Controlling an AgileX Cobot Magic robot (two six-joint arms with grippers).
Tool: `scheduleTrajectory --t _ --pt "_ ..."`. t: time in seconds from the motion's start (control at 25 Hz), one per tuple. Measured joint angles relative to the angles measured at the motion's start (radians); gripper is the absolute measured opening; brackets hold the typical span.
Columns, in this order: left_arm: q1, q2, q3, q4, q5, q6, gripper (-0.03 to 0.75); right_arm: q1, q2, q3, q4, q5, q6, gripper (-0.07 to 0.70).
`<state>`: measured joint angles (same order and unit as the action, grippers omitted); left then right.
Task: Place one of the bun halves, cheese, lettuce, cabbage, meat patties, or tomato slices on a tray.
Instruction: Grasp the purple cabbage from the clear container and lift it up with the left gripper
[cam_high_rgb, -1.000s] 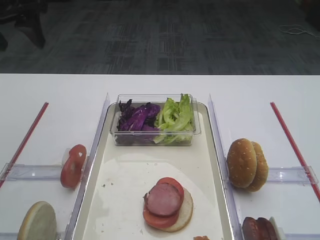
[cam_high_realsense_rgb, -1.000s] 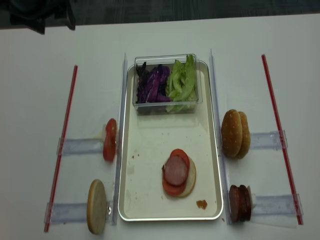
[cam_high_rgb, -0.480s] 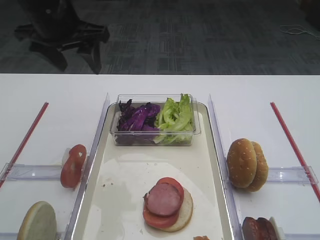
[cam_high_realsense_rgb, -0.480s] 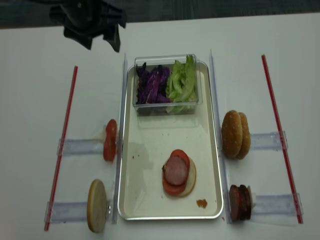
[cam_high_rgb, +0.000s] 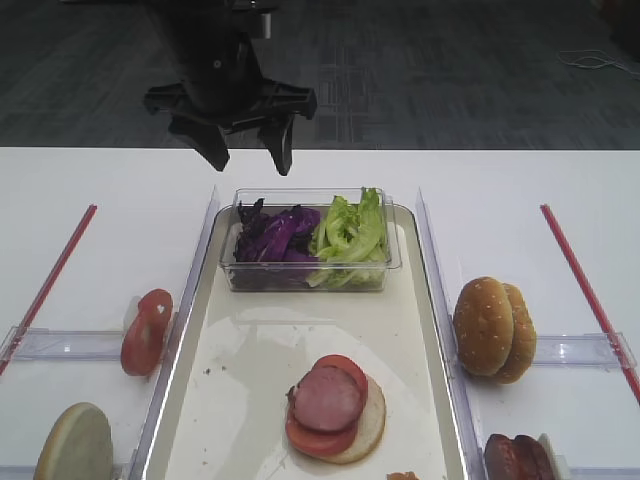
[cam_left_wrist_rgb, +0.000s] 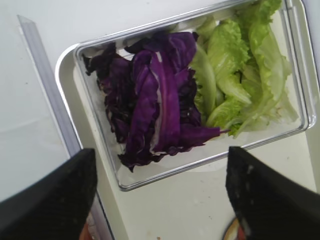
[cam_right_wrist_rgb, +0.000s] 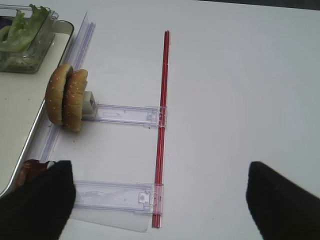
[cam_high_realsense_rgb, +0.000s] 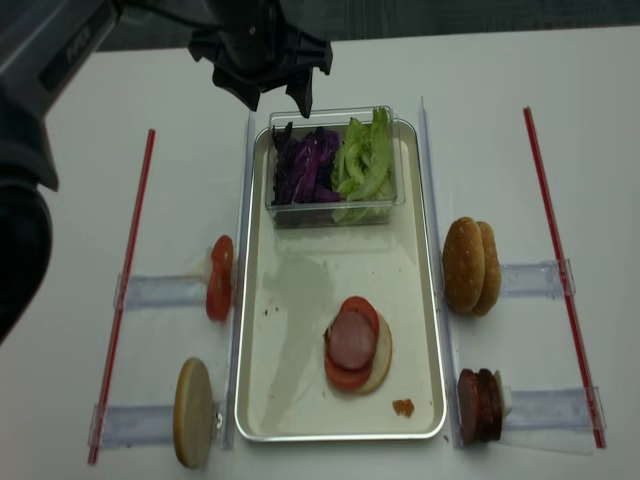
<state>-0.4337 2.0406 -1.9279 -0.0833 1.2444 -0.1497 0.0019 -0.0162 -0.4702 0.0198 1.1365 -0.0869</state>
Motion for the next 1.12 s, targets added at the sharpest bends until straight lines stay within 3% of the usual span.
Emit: scheduleTrajectory --t 1.12 --pt "-0.023 0.217 -0.026 -0.084 -0.014 0.034 0.452 0.000 0.000 0.000 0.000 0.000 0.000 0.692"
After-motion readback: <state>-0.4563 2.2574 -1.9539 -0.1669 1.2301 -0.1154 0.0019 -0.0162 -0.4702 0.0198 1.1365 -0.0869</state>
